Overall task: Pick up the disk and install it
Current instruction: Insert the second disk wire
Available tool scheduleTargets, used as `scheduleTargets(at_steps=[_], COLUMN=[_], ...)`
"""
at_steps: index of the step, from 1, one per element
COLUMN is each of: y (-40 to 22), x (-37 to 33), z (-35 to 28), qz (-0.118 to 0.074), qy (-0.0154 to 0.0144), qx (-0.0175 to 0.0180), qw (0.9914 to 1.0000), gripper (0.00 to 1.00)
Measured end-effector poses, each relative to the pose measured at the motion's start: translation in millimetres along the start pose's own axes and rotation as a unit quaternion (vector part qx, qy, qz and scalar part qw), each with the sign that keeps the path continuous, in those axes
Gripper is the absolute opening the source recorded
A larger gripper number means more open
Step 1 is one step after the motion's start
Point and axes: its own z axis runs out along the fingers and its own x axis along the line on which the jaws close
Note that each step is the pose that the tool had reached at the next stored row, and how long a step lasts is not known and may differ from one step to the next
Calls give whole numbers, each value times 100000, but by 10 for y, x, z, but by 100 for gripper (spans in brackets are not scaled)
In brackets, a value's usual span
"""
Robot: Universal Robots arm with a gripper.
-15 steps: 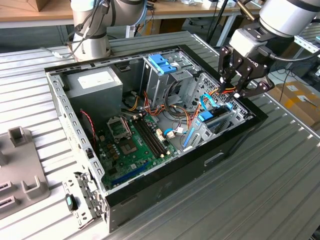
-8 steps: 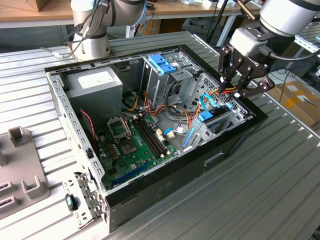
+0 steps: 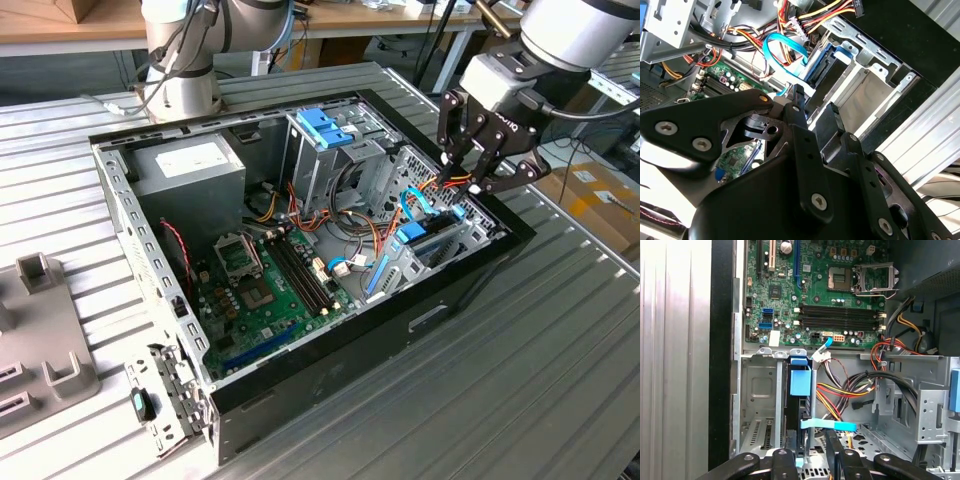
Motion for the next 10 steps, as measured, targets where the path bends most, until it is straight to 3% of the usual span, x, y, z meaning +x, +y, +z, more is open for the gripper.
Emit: scheduleTargets(at_steps=[10], y=[-1], x=[-2], z=[-22], qz=[-2], qy=[0], qx=[1], qw=[100000], gripper=[37])
